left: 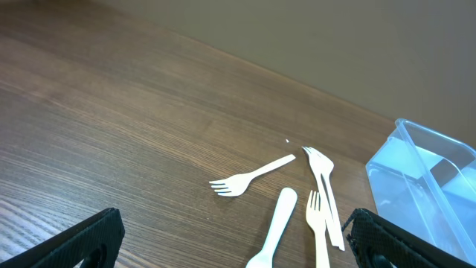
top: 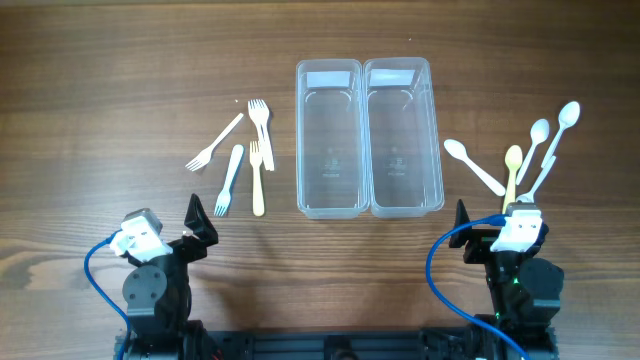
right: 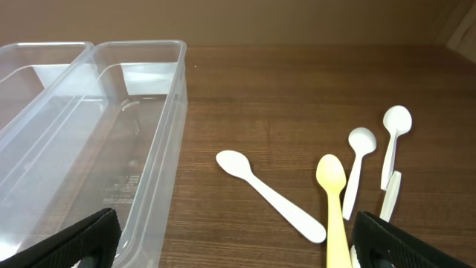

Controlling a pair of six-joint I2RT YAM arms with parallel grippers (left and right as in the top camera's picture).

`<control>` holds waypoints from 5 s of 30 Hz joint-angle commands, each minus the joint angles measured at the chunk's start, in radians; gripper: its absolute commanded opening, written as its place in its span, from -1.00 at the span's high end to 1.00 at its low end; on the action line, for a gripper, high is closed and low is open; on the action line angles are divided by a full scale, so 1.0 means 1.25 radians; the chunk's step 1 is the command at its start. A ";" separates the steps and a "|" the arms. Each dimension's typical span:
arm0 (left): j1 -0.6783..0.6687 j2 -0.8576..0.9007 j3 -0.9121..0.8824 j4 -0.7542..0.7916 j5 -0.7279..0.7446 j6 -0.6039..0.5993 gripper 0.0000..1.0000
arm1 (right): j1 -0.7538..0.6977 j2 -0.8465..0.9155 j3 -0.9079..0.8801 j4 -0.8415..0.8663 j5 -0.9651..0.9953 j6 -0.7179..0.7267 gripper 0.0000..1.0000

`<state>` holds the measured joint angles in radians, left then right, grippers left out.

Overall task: Pack container
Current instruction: 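Move the right gripper over the spoons and lower onto the yellow spoon, then close the right gripper on the yellow spoon and lift it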

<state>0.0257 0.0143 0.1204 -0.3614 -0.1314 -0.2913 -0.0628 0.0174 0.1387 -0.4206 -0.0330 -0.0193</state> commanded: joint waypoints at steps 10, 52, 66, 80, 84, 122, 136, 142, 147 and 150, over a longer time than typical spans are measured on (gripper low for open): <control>0.005 -0.008 -0.008 0.003 0.009 -0.007 -0.99 | -0.003 -0.010 -0.001 0.003 -0.009 0.016 -0.99; 0.005 0.893 0.743 -0.313 0.161 0.105 -1.00 | -0.003 1.177 0.861 -0.370 -0.040 -0.060 -0.99; 0.005 0.895 0.743 -0.331 0.161 0.105 -1.00 | -0.213 1.350 0.840 -0.353 -0.072 0.128 -0.99; 0.005 0.895 0.743 -0.332 0.161 0.105 -1.00 | -0.275 1.449 0.835 -0.309 -0.035 0.164 -0.69; 0.005 0.895 0.743 -0.331 0.161 0.105 -0.99 | -0.271 1.484 0.835 -0.304 -0.032 0.164 -0.58; 0.005 0.895 0.743 -0.352 0.161 0.104 -1.00 | -0.223 1.126 0.848 -0.382 -0.128 0.205 0.76; 0.005 0.895 0.743 -0.353 0.161 0.104 -1.00 | -0.222 1.357 0.798 -0.306 -0.042 0.222 -0.01; 0.005 0.895 0.743 -0.365 0.161 0.104 -1.00 | -0.222 1.528 0.798 -0.281 -0.042 0.246 0.07; 0.005 0.895 0.743 -0.367 0.162 0.104 -1.00 | -0.222 1.549 0.798 -0.280 -0.042 0.246 0.14; 0.005 0.895 0.743 -0.368 0.162 0.104 -1.00 | -0.222 1.549 0.794 -0.279 -0.042 0.246 0.50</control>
<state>0.0257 1.1324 1.0325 -0.8200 0.0731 -0.1768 -0.3431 1.8992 1.1500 -0.7700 -0.0883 0.2821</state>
